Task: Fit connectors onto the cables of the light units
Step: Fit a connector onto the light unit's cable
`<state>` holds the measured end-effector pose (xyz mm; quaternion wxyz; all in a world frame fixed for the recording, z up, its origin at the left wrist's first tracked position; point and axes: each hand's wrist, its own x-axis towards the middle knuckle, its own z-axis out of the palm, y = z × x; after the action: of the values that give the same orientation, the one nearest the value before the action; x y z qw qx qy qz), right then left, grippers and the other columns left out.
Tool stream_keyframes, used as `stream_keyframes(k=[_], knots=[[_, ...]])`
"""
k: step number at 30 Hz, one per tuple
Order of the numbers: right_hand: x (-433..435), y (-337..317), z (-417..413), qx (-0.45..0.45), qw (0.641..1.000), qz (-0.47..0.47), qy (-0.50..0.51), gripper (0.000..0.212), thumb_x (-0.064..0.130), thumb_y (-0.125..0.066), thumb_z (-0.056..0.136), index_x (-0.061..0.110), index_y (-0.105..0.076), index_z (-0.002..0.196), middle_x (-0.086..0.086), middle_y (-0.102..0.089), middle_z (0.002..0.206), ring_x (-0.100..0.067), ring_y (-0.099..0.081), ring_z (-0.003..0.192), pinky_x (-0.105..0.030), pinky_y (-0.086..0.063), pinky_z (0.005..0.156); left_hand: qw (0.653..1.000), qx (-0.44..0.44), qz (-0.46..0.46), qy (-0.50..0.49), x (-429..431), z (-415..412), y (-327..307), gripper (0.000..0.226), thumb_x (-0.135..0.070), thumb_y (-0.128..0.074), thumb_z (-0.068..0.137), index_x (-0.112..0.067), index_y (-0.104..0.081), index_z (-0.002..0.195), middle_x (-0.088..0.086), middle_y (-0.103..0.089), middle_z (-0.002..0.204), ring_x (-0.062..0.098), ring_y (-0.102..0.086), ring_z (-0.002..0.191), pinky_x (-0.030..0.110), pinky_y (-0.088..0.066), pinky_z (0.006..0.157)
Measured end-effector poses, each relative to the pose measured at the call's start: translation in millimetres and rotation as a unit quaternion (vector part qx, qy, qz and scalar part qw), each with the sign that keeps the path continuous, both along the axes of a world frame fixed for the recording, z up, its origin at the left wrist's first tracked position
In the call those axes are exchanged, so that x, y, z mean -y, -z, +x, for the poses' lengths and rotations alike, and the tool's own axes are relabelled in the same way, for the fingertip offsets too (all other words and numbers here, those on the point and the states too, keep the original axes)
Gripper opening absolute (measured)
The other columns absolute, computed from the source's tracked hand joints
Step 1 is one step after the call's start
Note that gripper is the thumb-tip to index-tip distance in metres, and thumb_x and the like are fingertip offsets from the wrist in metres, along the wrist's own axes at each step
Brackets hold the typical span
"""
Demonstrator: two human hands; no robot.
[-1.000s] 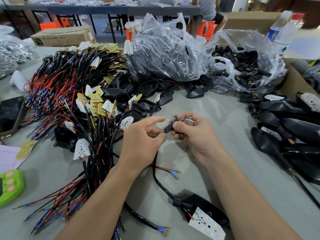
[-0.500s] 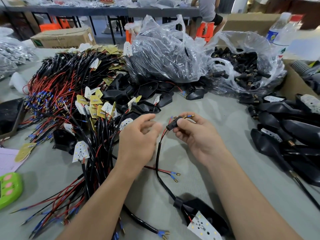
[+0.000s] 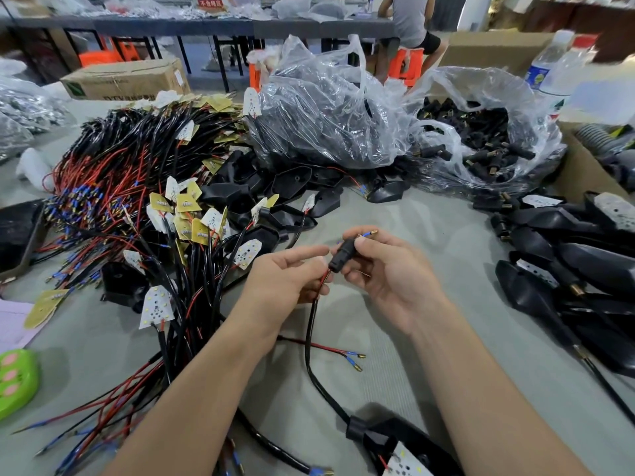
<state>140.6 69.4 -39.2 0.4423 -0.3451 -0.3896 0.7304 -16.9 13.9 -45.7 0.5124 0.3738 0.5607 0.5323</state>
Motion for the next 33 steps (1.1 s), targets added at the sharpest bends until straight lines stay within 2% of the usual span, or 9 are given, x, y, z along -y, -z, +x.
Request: stream_keyframes(k=[3, 6, 11, 14, 17, 20, 24, 28, 33], knots=[[0, 2, 0, 0.017, 1.0, 0.005, -0.014, 0.022, 0.0, -0.048, 0.099, 0.008, -0.069, 0.099, -0.016, -0.074, 0.088, -0.016, -0.058, 0.058, -0.025, -0.05, 0.057, 1.0, 0.024, -0.013, 0.015, -1, -2, 1, 0.026, -0.003, -0.066, 0.094, -0.014, -0.07, 0.117, 0.008, -0.075, 0.077, 0.013, -0.067, 0.063, 0.019, -0.052, 0.056], [2, 2, -4, 0.028, 1.0, 0.011, -0.005, 0.025, 0.005, -0.048, 0.101, 0.009, -0.072, 0.094, -0.017, -0.074, 0.088, -0.016, -0.058, 0.058, -0.028, -0.047, 0.061, 1.0, 0.014, -0.01, 0.013, 0, -6, 0, 0.039, 0.003, -0.071, 0.087, -0.017, -0.069, 0.12, 0.003, -0.071, 0.072, 0.014, -0.058, 0.064, 0.021, -0.05, 0.064], [5, 0, -8, 0.054, 0.996, 0.032, 0.07, 0.026, 0.004, -0.048, 0.102, 0.008, -0.071, 0.092, -0.014, -0.075, 0.084, -0.014, -0.055, 0.055, -0.022, -0.045, 0.053, 1.0, 0.021, -0.004, -0.006, -1, -6, -1, 0.052, 0.012, -0.068, 0.079, -0.018, -0.068, 0.121, 0.003, -0.064, 0.074, 0.017, -0.049, 0.068, 0.031, -0.04, 0.075], [4, -1, -6, 0.057, 0.993, 0.022, 0.103, 0.027, 0.004, -0.048, 0.102, 0.011, -0.071, 0.091, -0.013, -0.077, 0.086, -0.016, -0.055, 0.059, -0.022, -0.046, 0.055, 1.0, 0.016, -0.004, -0.02, 0, -6, -3, 0.054, 0.011, -0.069, 0.074, -0.021, -0.072, 0.117, -0.002, -0.073, 0.082, 0.01, -0.053, 0.064, 0.025, -0.044, 0.07], [3, -1, -4, 0.043, 0.992, 0.0, 0.121, 0.026, 0.005, -0.048, 0.103, 0.009, -0.071, 0.093, -0.016, -0.077, 0.088, -0.018, -0.057, 0.064, -0.022, -0.048, 0.056, 0.999, 0.001, 0.0, -0.035, -1, -3, -4, 0.048, 0.014, -0.058, 0.078, -0.021, -0.08, 0.103, -0.002, -0.077, 0.087, 0.008, -0.05, 0.066, 0.02, -0.042, 0.068], [2, 2, -5, 0.031, 0.991, -0.011, 0.129, 0.025, 0.003, -0.049, 0.103, 0.006, -0.072, 0.094, -0.015, -0.076, 0.085, -0.017, -0.056, 0.059, -0.022, -0.052, 0.056, 0.997, -0.05, 0.016, -0.053, -1, 1, -5, 0.044, 0.014, -0.059, 0.081, -0.023, -0.084, 0.088, 0.0, -0.076, 0.078, 0.005, -0.049, 0.06, 0.015, -0.042, 0.065], [0, 5, -6, 0.028, 0.987, -0.012, 0.157, 0.027, 0.003, -0.048, 0.103, 0.007, -0.072, 0.092, -0.012, -0.077, 0.083, -0.015, -0.061, 0.058, -0.023, -0.055, 0.057, 0.993, -0.093, 0.041, -0.067, 1, 2, -6, 0.022, -0.001, -0.075, 0.084, -0.022, -0.084, 0.083, -0.004, -0.067, 0.061, 0.003, -0.052, 0.054, 0.01, -0.043, 0.058], [-3, 6, -5, 0.009, 0.982, -0.031, 0.184, 0.028, 0.003, -0.047, 0.103, 0.007, -0.072, 0.089, -0.013, -0.078, 0.082, -0.015, -0.066, 0.059, -0.023, -0.057, 0.057, 0.985, -0.137, 0.032, -0.099, 1, 0, -7, 0.017, -0.006, -0.078, 0.083, -0.022, -0.083, 0.077, -0.006, -0.068, 0.057, 0.001, -0.055, 0.051, 0.011, -0.044, 0.056], [-2, 8, -6, -0.002, 0.982, -0.035, 0.183, 0.031, 0.001, -0.046, 0.104, 0.007, -0.071, 0.086, -0.015, -0.078, 0.085, -0.019, -0.072, 0.067, -0.025, -0.059, 0.059, 0.954, -0.269, 0.008, -0.131, 2, 1, -3, 0.025, -0.023, -0.078, 0.077, -0.047, -0.077, 0.07, -0.012, -0.071, 0.062, 0.0, -0.06, 0.057, 0.021, -0.045, 0.061]])
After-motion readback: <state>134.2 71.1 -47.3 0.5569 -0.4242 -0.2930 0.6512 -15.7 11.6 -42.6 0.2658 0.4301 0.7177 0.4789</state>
